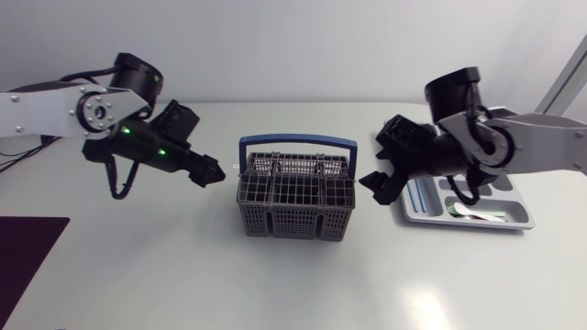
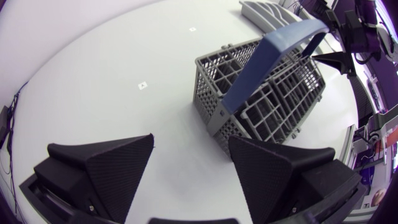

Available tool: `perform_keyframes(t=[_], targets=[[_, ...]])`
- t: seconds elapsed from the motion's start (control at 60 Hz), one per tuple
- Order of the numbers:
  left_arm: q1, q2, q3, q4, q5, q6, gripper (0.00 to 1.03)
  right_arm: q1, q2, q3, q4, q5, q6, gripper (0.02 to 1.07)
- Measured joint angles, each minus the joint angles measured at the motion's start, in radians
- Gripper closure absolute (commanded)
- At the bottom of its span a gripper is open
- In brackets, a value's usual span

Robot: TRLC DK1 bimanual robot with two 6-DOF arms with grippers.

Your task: Unload the cutlery basket into the drawer organizer.

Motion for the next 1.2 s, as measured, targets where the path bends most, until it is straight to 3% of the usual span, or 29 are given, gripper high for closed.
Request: perform_keyframes(t=[0.1,0.233,0.517,0.917,1.2], targets=[[0.008,-0.08,-0.008,-0.003,0.056,0.0,0.14,-0.003,-0.102,-0.009,-0.018,-0.029,0.022,0.16],[-0.049,-0.126,-0.021,0.018,0.076,-0.001,0.14,0.024,-0.155,-0.015,-0.018,-0.035,0.063,0.16],[-0.153,-0.032,-0.063,0.099,0.048,-0.012,0.14,0.076,-0.098,-0.053,0.016,-0.037,0.123,0.16],[-0.158,0.022,-0.099,0.132,0.018,-0.031,0.14,0.075,-0.04,-0.097,0.063,-0.029,0.126,0.16],[-0.149,-0.159,-0.099,0.124,0.019,-0.031,0.13,0.075,-0.191,-0.097,0.035,-0.037,0.13,0.1]])
